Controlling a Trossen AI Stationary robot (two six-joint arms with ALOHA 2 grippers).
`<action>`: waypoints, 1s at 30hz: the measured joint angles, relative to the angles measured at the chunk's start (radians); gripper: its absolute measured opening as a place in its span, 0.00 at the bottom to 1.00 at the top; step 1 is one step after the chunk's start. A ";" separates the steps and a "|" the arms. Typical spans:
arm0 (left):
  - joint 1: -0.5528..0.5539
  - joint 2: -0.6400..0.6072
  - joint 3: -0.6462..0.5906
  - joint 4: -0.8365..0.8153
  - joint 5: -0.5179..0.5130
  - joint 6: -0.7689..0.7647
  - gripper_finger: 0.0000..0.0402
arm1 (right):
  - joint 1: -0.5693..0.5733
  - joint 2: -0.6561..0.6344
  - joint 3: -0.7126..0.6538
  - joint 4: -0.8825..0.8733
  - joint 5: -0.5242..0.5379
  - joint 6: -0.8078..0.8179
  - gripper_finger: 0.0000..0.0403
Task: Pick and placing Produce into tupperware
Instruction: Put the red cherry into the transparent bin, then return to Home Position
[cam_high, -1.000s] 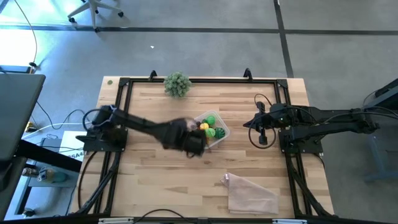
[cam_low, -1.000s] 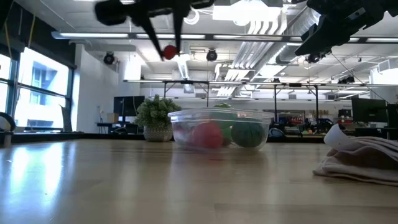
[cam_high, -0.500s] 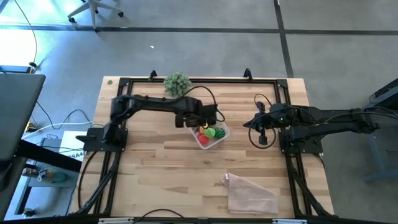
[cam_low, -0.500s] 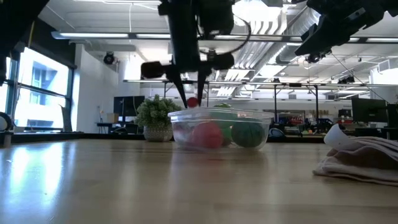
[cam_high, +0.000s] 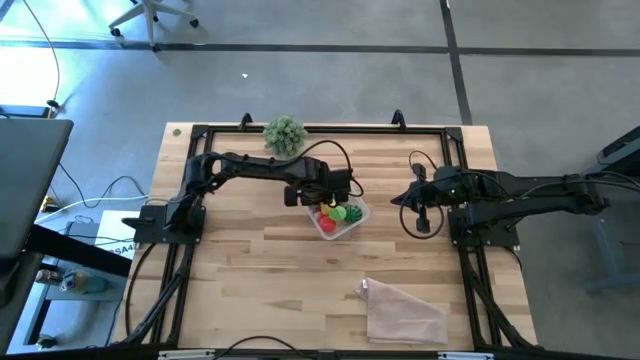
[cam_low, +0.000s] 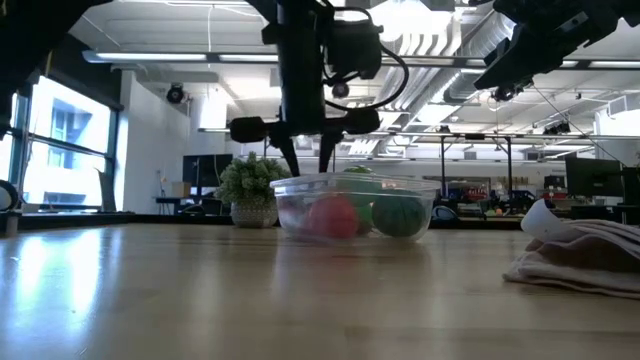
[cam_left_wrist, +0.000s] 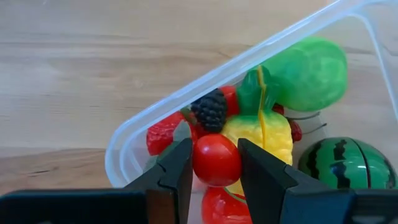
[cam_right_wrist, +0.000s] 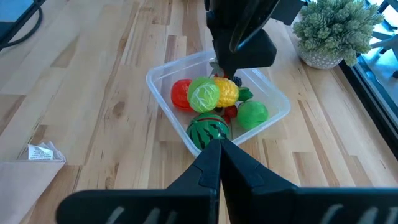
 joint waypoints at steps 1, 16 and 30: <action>0.000 0.000 0.000 0.000 0.000 0.000 0.26 | 0.000 0.000 0.000 0.000 0.000 0.000 0.00; 0.000 0.000 0.000 -0.002 -0.014 0.033 0.44 | 0.000 0.000 0.000 0.000 0.000 0.000 0.00; -0.008 -0.081 0.077 -0.111 -0.023 0.173 0.45 | 0.000 0.001 0.000 -0.001 0.000 0.000 0.00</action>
